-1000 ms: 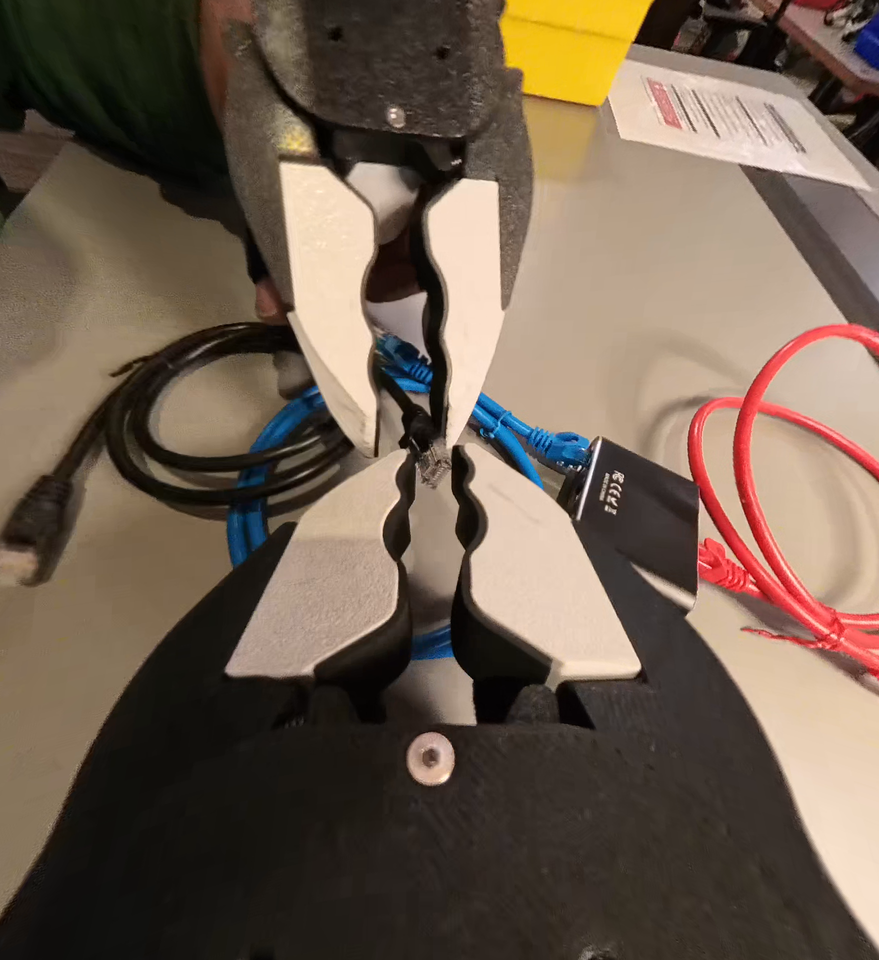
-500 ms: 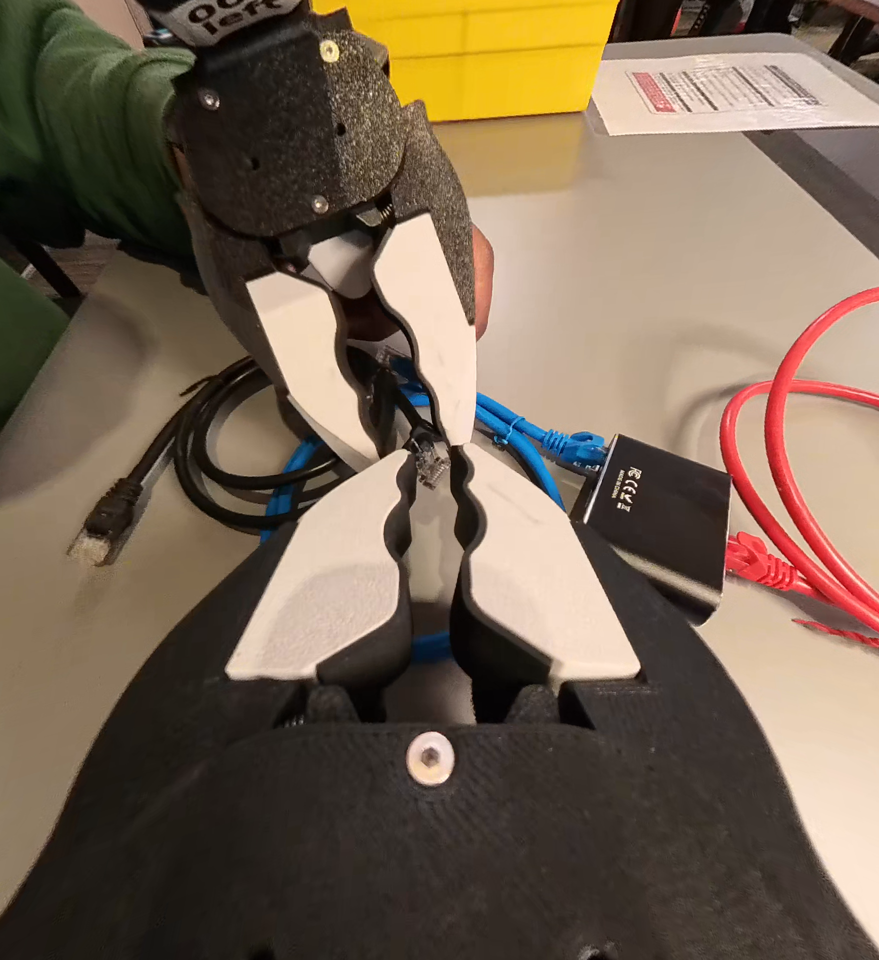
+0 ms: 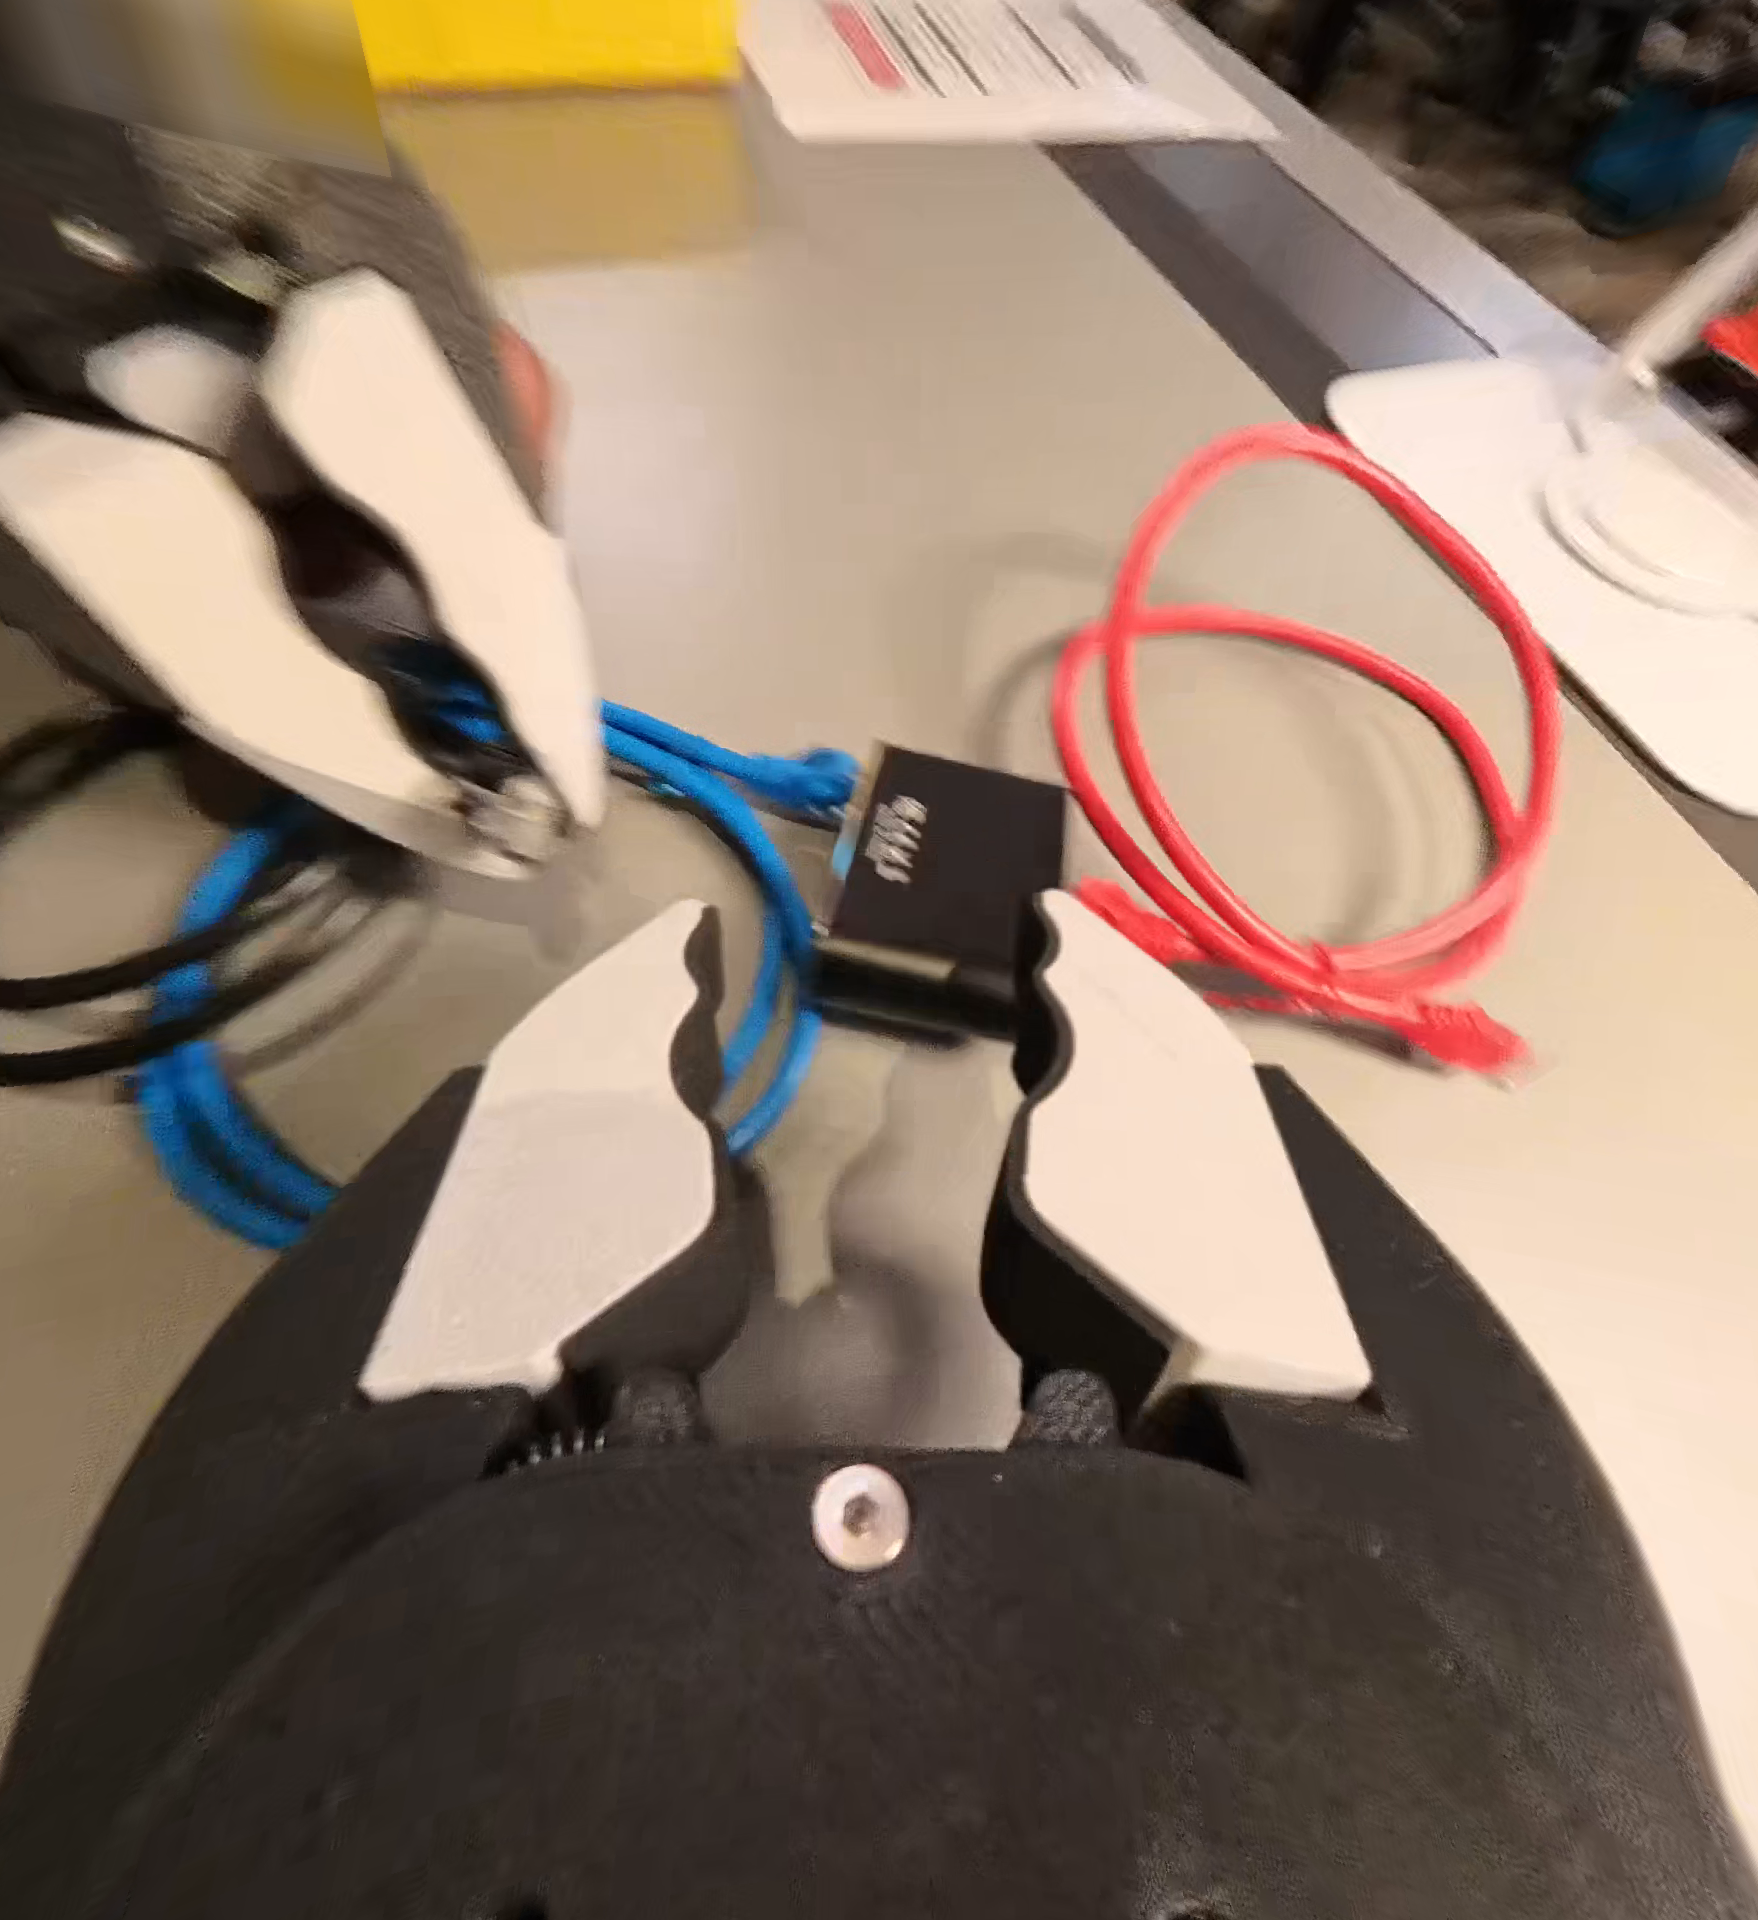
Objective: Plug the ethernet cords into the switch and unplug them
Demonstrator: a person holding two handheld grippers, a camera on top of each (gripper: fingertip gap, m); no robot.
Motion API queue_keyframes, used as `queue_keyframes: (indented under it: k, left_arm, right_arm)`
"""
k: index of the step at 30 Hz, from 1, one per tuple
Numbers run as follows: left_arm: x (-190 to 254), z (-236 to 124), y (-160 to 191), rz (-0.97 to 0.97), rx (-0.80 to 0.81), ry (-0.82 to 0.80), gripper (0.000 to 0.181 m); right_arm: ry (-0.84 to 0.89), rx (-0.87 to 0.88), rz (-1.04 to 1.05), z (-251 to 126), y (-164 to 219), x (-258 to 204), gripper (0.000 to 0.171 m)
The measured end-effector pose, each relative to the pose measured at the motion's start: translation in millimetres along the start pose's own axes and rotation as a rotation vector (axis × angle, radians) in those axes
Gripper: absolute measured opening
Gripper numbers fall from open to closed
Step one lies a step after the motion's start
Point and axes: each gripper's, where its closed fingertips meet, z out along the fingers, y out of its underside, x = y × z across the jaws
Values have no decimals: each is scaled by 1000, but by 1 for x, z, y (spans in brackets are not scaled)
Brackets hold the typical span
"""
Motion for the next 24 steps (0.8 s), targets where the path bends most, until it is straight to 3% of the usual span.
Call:
queue_keyframes:
  k: [5, 8, 19, 24]
  left_arm:
    - [-2, 1, 6, -24, -56, 12, 12]
    - [-3, 0, 10, -28, -93, 18, 12]
    - [-21, -5, 42, -120, -291, 57, 12]
    - [-23, -6, 45, -156, -298, 84, 12]
  right_arm:
    - [-24, -147, 161, 16, 26, 9, 70]
    - [-21, -196, 192, 24, 30, 9, 57]
    - [80, -144, 257, 39, 6, -18, 56]
    - [142, -127, 208, 40, 1, -20, 56]
